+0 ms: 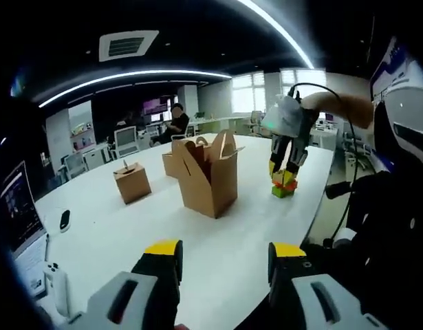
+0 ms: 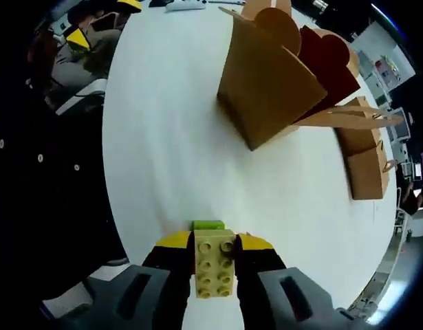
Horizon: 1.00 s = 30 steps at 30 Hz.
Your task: Pick up one paper box from the group, open the paper box, and remove the item inside
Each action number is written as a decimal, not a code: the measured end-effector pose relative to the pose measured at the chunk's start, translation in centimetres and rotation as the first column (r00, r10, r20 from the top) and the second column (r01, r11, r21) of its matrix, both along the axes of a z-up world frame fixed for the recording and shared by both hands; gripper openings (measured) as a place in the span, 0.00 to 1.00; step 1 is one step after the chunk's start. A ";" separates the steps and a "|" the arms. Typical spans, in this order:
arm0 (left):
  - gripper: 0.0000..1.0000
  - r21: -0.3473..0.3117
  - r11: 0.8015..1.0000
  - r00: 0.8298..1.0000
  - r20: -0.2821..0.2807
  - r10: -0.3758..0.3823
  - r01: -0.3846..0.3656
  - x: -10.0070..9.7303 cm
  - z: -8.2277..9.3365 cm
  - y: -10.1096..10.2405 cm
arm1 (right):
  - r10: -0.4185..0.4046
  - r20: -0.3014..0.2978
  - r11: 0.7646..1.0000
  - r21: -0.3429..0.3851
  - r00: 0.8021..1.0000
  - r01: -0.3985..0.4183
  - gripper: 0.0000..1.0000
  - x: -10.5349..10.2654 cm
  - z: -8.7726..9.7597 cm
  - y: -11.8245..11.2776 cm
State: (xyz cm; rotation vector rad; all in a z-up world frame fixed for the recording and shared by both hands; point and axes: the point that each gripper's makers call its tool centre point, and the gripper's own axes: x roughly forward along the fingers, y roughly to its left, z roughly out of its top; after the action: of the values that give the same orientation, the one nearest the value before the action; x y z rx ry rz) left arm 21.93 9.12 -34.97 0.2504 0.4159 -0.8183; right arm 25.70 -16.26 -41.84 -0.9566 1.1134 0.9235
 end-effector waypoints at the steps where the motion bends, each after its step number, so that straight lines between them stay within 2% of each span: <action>1: 0.51 0.000 1.000 1.000 -0.002 0.000 0.000 0.0 -0.1 0.0 | 0.014 -0.001 1.000 -0.008 1.000 -0.014 0.25 -0.3 -0.1 -0.2; 2: 0.51 -0.001 1.000 1.000 -0.003 0.000 0.000 0.0 -0.1 0.0 | 0.052 0.005 0.998 -0.022 0.999 -0.052 0.25 -0.4 0.0 -0.4; 4: 0.52 0.004 1.000 1.000 0.002 -0.003 0.003 0.0 -0.3 0.0 | 0.113 0.046 0.993 0.023 0.992 -0.114 0.31 -0.5 0.4 0.3; 6: 0.52 0.011 1.000 1.000 0.006 0.001 -0.001 0.1 -0.5 0.1 | 0.061 0.033 0.994 0.088 0.998 -0.064 0.39 -0.8 1.0 0.7; 10: 0.53 0.015 1.000 1.000 0.006 0.014 -0.014 0.7 -0.9 0.1 | 0.006 0.101 0.969 0.246 0.995 -0.031 0.39 0.4 3.5 1.6; 11: 0.53 0.010 1.000 1.000 0.008 0.017 -0.017 0.9 -0.8 0.1 | -0.019 0.128 0.954 0.298 0.992 -0.020 0.39 1.0 4.2 2.0; 12: 0.53 0.005 1.000 1.000 0.010 0.019 -0.019 1.2 -0.9 -0.1 | -0.064 0.158 0.926 0.377 0.985 0.000 0.39 2.0 5.1 2.3; 13: 0.53 0.004 1.000 1.000 0.016 0.020 -0.020 1.5 -1.0 -0.2 | -0.092 0.171 0.911 0.411 0.981 0.013 0.40 2.4 5.5 2.4; 14: 0.52 0.017 1.000 0.999 0.027 0.018 -0.019 1.9 -1.3 -0.3 | -0.138 0.207 0.885 0.465 0.969 0.027 0.41 3.6 5.9 2.4; 16: 0.51 0.038 0.999 0.999 0.039 0.024 -0.025 2.9 -2.1 -0.6 | -0.174 0.258 0.857 0.515 0.950 0.017 0.44 4.7 5.7 2.6; 19: 0.50 0.021 1.000 0.999 0.049 0.005 -0.006 4.2 -2.7 -2.4 | -0.204 0.309 0.830 0.557 0.929 -0.003 0.44 5.8 5.3 3.3; 23: 0.50 -0.045 0.999 0.997 0.075 0.023 -0.020 7.3 -2.1 -5.2 | -0.271 0.289 0.754 0.657 0.918 0.015 0.43 7.0 5.2 5.2; 25: 0.48 -0.054 0.998 0.995 0.092 0.036 -0.031 8.8 -2.0 -6.3 | -0.277 0.296 0.738 0.675 0.914 0.005 0.42 7.7 5.1 5.9; 27: 0.43 -0.037 0.998 0.994 0.098 0.047 -0.044 10.6 -2.5 -7.0 | -0.283 0.286 0.736 0.677 0.915 0.015 0.39 8.3 4.5 6.5; 28: 0.41 -0.018 0.999 0.995 0.095 0.044 -0.043 11.1 -3.0 -7.3 | -0.303 0.273 0.715 0.698 0.913 0.028 0.37 8.8 4.5 6.9; 29: 0.40 -0.006 0.999 0.996 0.085 0.033 -0.033 11.3 -3.5 -7.8 | -0.320 0.245 0.706 0.705 0.915 0.058 0.36 9.1 4.1 7.0; 30: 0.40 -0.001 1.000 0.997 0.067 0.028 -0.028 11.7 -4.0 -8.2 | -0.320 0.234 0.713 0.697 0.918 0.071 0.36 9.2 3.6 7.0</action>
State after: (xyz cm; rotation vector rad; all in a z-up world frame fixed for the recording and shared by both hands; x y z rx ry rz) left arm 33.59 0.93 -38.95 0.2703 0.3560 -0.7801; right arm 34.93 -9.29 -38.26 -0.3443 0.4854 0.8481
